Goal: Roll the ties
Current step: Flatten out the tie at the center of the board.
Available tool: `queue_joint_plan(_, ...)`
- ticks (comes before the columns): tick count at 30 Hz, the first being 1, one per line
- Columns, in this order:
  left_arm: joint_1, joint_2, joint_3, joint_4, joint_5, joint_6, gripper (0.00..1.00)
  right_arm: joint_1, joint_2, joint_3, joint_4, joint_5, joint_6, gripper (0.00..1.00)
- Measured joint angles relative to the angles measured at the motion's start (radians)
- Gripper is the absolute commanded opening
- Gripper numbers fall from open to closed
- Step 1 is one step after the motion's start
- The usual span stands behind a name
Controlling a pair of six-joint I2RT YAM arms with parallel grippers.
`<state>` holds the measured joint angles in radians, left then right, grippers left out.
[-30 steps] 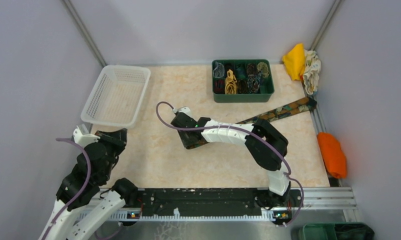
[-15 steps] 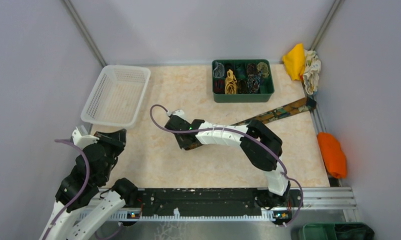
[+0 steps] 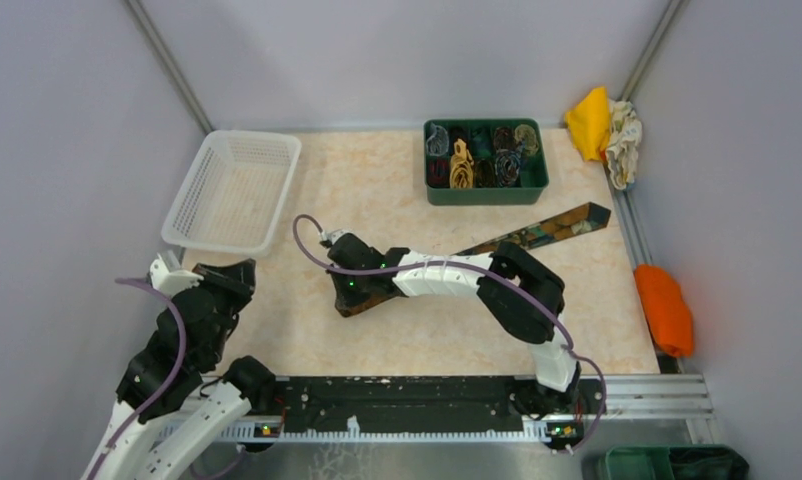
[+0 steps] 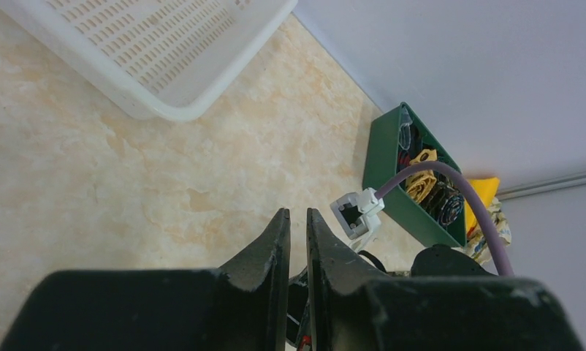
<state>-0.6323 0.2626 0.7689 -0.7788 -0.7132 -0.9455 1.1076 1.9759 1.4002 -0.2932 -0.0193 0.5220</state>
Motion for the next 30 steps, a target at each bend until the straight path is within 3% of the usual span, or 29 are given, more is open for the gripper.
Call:
queue_joint_plan(7, 0.000, 0.041, -0.046, 0.069, 0.024, 0.034, 0.19, -0.061, -0.060, -0.179, 0.157, -0.152, 0.023, 0.00)
queue_joint_plan(18, 0.000, 0.245, -0.090, 0.248, 0.113, 0.095, 0.16, -0.242, -0.303, -0.447, 0.380, -0.315, 0.066, 0.00)
queue_joint_plan(30, 0.000, 0.466, -0.143, 0.450, 0.245, 0.135, 0.15, -0.377, -0.399, -0.617, 0.414, -0.334, 0.056, 0.00)
